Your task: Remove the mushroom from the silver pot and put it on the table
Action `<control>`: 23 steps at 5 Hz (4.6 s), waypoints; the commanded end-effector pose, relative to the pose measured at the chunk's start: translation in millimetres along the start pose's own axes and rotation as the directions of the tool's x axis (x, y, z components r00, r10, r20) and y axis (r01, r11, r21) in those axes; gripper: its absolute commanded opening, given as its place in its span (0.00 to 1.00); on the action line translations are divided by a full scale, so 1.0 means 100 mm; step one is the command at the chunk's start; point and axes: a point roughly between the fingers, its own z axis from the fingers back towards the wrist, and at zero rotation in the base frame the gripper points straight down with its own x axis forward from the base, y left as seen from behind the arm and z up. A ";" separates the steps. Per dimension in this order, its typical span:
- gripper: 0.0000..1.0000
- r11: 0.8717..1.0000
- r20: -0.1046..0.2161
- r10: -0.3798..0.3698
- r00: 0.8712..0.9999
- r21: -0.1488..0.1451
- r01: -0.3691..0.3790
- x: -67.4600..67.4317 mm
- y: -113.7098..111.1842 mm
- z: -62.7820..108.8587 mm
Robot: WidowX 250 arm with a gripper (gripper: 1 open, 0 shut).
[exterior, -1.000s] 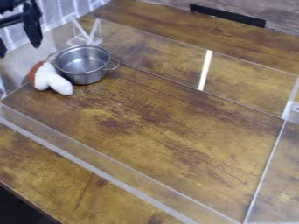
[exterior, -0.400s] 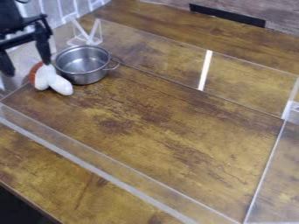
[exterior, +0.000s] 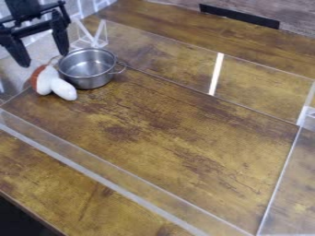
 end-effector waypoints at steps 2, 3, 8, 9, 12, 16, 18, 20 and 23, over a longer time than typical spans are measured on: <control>1.00 0.994 0.029 -0.108 0.994 0.007 0.108 0.03 -0.05 -0.01; 1.00 0.990 0.019 -0.143 0.990 0.011 0.142 0.02 -0.05 -0.06; 1.00 1.000 0.019 -0.031 0.999 -0.006 0.031 0.05 0.12 0.27; 1.00 0.998 0.003 -0.066 0.998 0.007 0.066 0.01 0.13 0.21; 1.00 0.996 -0.004 0.087 0.996 -0.016 -0.087 -0.26 -0.20 0.16; 1.00 0.999 -0.011 0.027 1.000 -0.037 -0.027 0.27 -0.36 0.24; 1.00 0.997 -0.004 0.060 0.998 -0.043 -0.060 0.34 -0.45 0.24; 0.00 0.997 0.000 0.071 0.997 -0.036 -0.071 0.56 -0.48 0.28; 1.00 1.000 -0.020 0.011 1.000 -0.005 -0.011 0.74 -0.66 0.32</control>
